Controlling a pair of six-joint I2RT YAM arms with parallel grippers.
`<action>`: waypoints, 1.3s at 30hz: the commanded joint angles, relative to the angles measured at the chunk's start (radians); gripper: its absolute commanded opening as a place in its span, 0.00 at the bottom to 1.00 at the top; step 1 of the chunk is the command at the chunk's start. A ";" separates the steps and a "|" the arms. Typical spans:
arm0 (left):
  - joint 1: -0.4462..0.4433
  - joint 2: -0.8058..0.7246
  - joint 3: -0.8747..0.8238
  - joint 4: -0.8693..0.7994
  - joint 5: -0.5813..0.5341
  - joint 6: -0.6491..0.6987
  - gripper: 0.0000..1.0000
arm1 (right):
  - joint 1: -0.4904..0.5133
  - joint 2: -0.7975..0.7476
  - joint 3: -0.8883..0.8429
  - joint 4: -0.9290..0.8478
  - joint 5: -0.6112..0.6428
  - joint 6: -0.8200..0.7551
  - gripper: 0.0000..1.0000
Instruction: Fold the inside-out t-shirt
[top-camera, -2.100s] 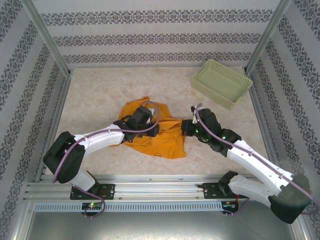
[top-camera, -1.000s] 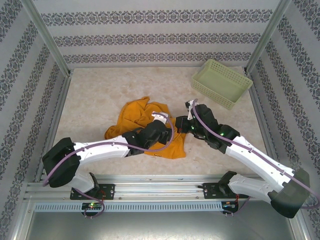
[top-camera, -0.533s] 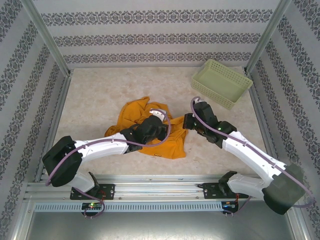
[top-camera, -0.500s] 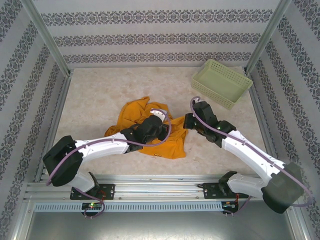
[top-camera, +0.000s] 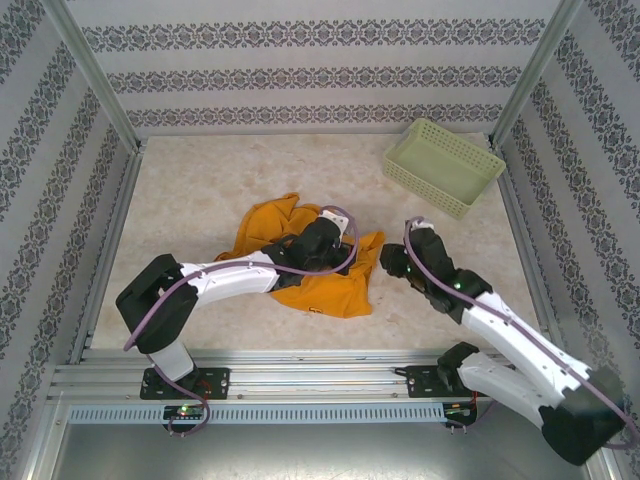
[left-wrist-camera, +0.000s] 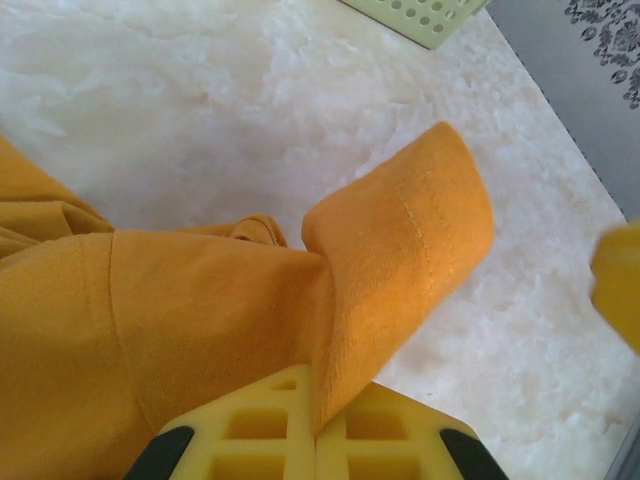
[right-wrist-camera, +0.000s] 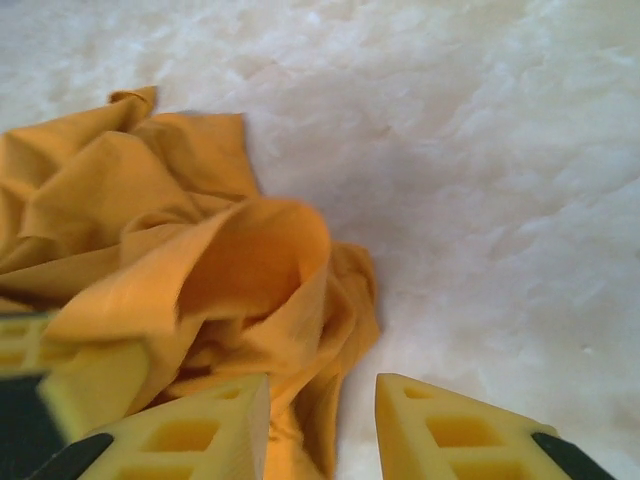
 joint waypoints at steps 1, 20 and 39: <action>0.016 0.004 0.026 -0.009 0.034 -0.026 0.00 | 0.056 -0.028 -0.071 0.063 -0.006 0.066 0.36; 0.031 -0.019 0.008 -0.021 0.038 -0.027 0.00 | 0.007 0.387 -0.031 0.377 -0.090 0.004 0.23; 0.312 0.020 0.018 -0.103 0.229 -0.002 0.00 | -0.095 0.060 -0.201 0.345 -0.446 0.054 0.00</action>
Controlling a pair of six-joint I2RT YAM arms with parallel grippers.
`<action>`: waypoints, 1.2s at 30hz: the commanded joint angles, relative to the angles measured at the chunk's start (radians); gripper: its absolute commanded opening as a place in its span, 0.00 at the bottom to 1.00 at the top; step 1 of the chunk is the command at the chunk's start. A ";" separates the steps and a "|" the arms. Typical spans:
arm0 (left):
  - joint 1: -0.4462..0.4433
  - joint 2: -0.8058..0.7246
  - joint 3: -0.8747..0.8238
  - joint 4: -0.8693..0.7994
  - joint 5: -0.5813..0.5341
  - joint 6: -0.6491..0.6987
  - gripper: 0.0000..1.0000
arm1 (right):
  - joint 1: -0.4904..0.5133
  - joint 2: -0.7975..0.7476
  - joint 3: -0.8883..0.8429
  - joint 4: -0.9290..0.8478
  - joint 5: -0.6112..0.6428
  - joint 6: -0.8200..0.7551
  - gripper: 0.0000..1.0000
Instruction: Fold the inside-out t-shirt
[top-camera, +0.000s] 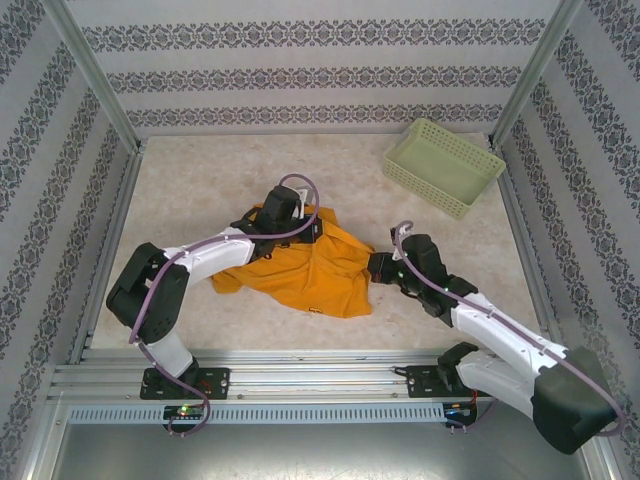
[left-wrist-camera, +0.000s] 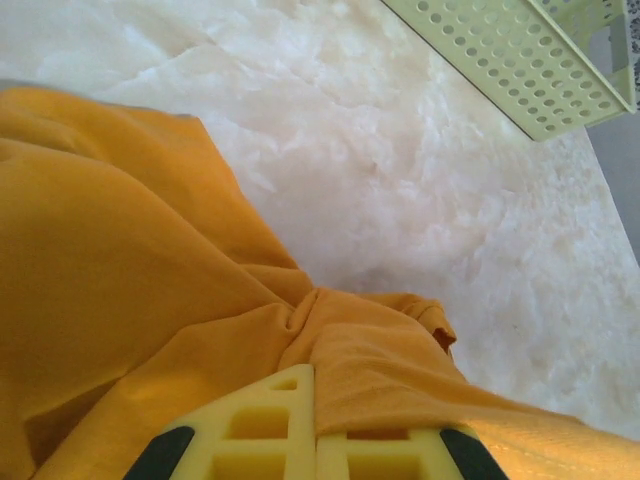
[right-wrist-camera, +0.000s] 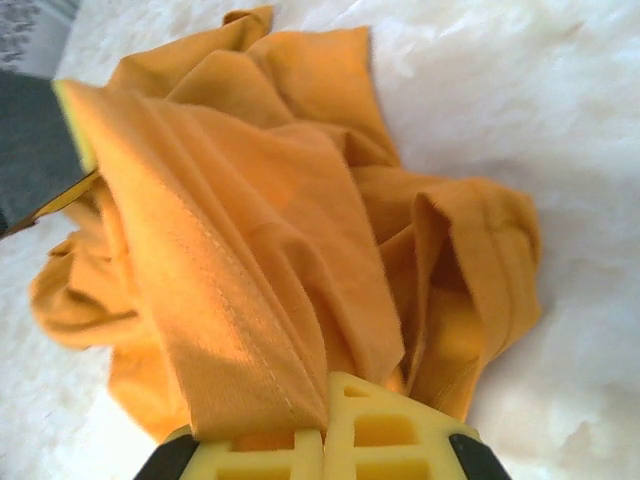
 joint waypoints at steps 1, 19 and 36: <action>0.021 0.022 0.018 -0.053 0.038 0.015 0.00 | -0.036 -0.056 -0.052 0.005 -0.096 0.045 0.00; -0.034 0.029 0.018 -0.043 0.153 -0.009 0.00 | -0.292 -0.052 -0.071 -0.129 -0.050 0.054 0.00; -0.100 -0.027 0.025 -0.066 0.098 -0.035 0.00 | 0.177 0.024 0.090 -0.150 0.350 -0.090 0.69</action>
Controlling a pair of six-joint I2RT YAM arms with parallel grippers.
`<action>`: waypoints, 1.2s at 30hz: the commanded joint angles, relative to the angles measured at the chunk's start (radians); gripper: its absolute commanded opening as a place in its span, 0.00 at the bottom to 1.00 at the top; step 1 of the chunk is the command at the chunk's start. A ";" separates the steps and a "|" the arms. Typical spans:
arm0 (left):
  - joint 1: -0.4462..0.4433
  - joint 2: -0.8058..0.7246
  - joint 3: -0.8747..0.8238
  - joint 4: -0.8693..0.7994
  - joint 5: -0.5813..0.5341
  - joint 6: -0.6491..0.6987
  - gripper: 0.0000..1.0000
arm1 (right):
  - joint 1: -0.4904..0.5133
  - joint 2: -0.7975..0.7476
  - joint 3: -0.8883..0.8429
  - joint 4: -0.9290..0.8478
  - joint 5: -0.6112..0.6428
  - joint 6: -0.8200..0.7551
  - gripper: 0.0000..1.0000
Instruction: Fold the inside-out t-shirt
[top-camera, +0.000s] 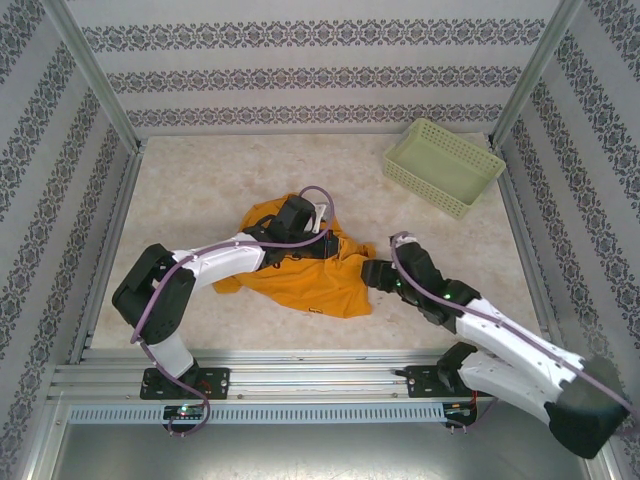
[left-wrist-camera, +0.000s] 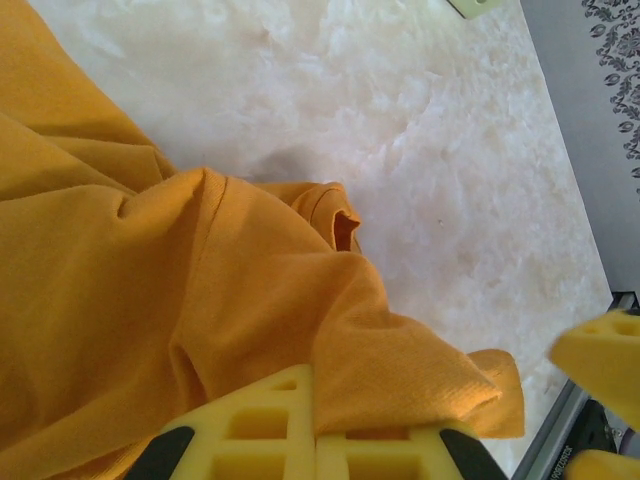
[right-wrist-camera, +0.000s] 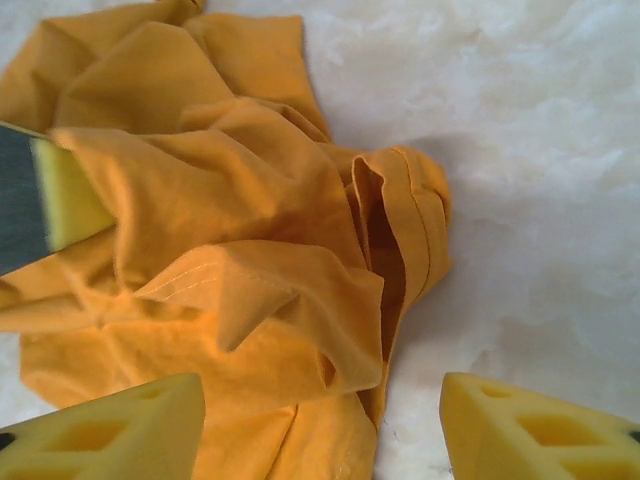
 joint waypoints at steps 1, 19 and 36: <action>-0.001 -0.047 0.010 -0.022 -0.015 -0.009 0.00 | 0.014 0.082 0.022 0.098 0.052 -0.073 0.70; 0.076 -0.157 -0.044 -0.101 -0.003 0.070 0.00 | -0.317 -0.039 -0.033 0.248 -0.418 0.147 0.00; 0.069 -0.416 -0.204 -0.186 -0.205 0.188 0.44 | -0.171 -0.074 0.129 0.102 -0.352 0.050 0.00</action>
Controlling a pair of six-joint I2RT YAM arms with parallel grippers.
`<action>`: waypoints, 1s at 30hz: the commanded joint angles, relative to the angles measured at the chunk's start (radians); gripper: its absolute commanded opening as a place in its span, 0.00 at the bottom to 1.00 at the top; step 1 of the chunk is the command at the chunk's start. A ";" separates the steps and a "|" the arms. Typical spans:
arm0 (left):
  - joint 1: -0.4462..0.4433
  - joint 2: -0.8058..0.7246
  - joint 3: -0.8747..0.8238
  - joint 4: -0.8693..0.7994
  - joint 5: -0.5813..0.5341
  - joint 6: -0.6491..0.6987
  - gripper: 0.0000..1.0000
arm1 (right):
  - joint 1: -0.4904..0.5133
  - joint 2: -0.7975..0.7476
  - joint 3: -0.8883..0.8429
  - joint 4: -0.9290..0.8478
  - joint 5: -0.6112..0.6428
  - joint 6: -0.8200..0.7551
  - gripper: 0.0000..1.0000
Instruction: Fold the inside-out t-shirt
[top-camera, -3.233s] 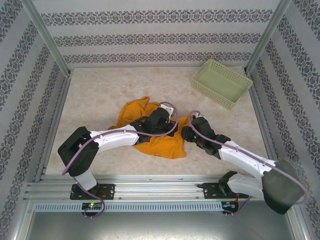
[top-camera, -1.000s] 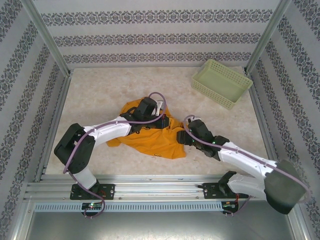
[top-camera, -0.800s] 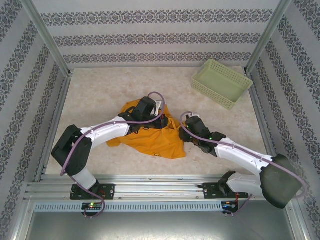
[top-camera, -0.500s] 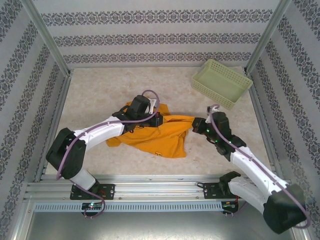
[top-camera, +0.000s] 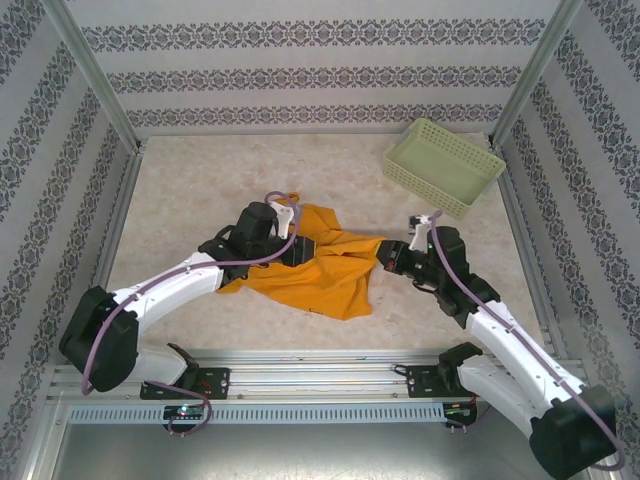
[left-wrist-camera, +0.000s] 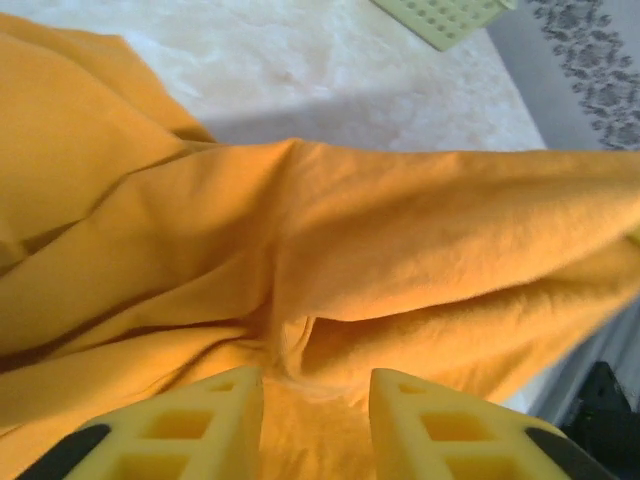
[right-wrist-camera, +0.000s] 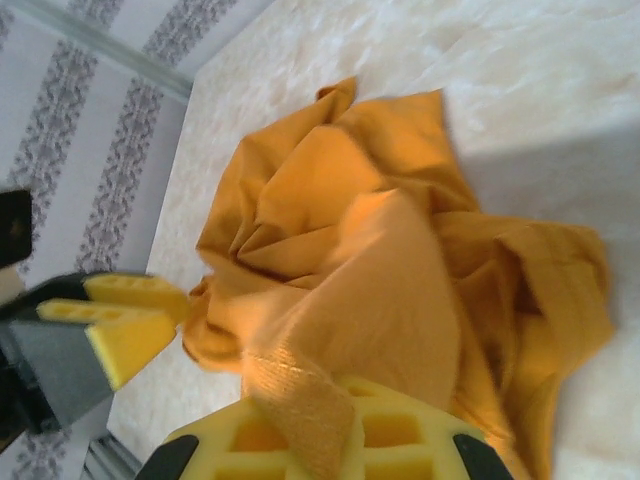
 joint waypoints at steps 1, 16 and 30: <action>-0.044 -0.094 0.005 -0.133 -0.241 0.104 0.53 | 0.111 0.034 0.126 -0.043 0.127 -0.080 0.00; -0.204 -0.179 -0.111 0.172 -0.157 0.186 0.73 | 0.387 0.364 0.447 -0.018 0.192 -0.087 0.00; -0.128 -0.292 -0.212 0.106 -0.514 0.014 0.00 | 0.315 0.256 0.296 -0.184 0.428 -0.075 0.70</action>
